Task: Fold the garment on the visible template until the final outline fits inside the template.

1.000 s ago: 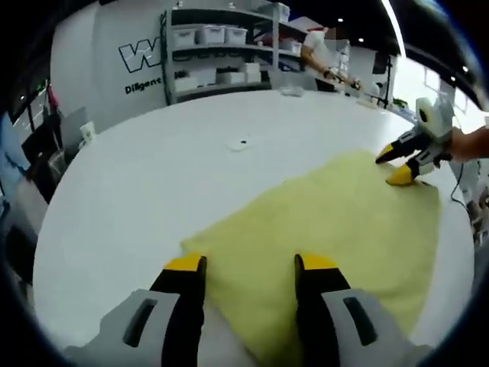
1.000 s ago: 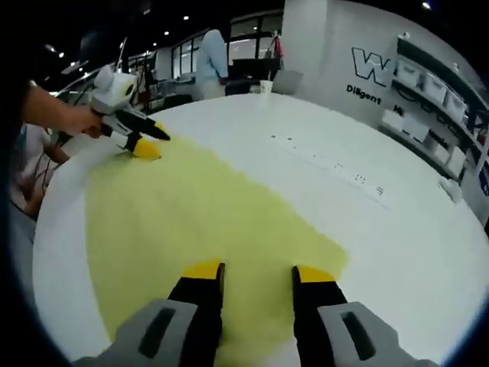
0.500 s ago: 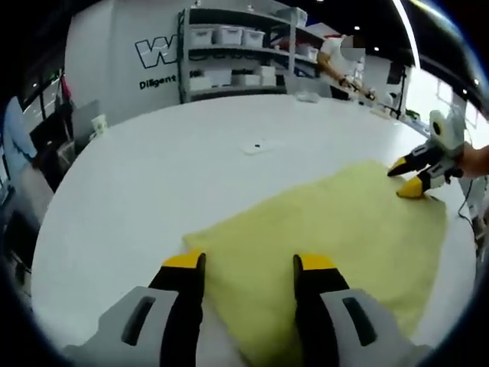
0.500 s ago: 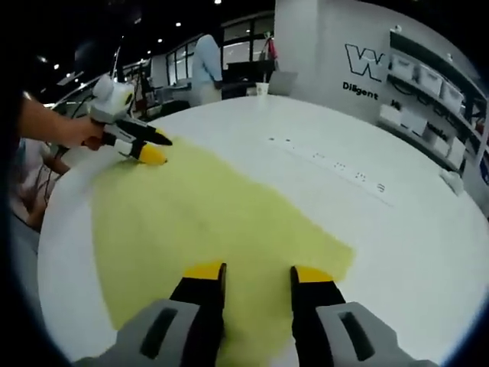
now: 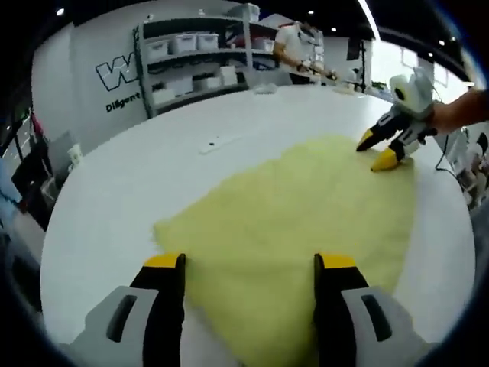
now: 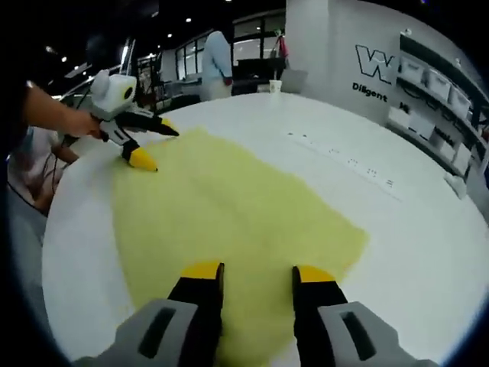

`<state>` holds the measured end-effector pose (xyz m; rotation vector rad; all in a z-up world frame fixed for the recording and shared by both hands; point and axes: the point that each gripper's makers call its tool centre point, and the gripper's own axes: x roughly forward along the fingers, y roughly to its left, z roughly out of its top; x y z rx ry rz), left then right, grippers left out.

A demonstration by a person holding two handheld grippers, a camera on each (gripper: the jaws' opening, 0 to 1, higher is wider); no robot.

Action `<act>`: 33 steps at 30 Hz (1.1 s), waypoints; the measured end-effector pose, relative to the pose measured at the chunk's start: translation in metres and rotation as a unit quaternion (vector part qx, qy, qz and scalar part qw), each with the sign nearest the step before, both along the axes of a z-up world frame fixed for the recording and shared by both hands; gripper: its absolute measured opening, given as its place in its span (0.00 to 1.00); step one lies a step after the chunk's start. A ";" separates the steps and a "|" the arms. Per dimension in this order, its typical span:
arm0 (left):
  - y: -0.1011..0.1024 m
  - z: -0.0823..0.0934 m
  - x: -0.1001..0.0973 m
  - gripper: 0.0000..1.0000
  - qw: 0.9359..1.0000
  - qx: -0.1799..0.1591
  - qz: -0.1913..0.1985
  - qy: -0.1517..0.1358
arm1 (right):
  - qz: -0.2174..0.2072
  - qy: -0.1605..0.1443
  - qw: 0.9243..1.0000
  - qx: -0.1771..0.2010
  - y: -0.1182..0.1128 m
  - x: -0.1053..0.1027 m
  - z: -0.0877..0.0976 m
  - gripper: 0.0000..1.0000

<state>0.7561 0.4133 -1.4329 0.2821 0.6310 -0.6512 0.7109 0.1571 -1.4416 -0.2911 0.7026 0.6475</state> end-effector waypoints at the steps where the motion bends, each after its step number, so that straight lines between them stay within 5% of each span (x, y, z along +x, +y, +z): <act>1: 0.004 0.000 0.001 0.76 1.000 -0.003 0.012 0.003 | -0.009 0.004 1.000 0.002 -0.003 0.000 0.000 0.32; 8: 0.008 0.012 -0.009 0.65 1.000 0.007 0.014 -0.011 | -0.015 -0.002 1.000 -0.002 -0.006 -0.009 0.013 0.28; 12: -0.006 0.025 -0.023 0.62 1.000 -0.013 -0.015 -0.023 | -0.020 -0.005 1.000 0.022 0.001 -0.023 0.020 0.28; 19: -0.020 0.019 -0.057 0.60 0.999 -0.013 -0.046 -0.008 | -0.011 0.000 1.000 0.017 0.004 -0.051 0.016 0.25; 25: -0.005 0.004 -0.076 0.58 0.999 0.004 -0.044 0.007 | -0.019 0.011 1.000 -0.009 -0.020 -0.073 0.008 0.18; 33: 0.014 0.016 -0.090 0.57 0.999 -0.017 -0.027 0.004 | -0.046 0.009 0.999 0.006 -0.042 -0.095 0.018 0.15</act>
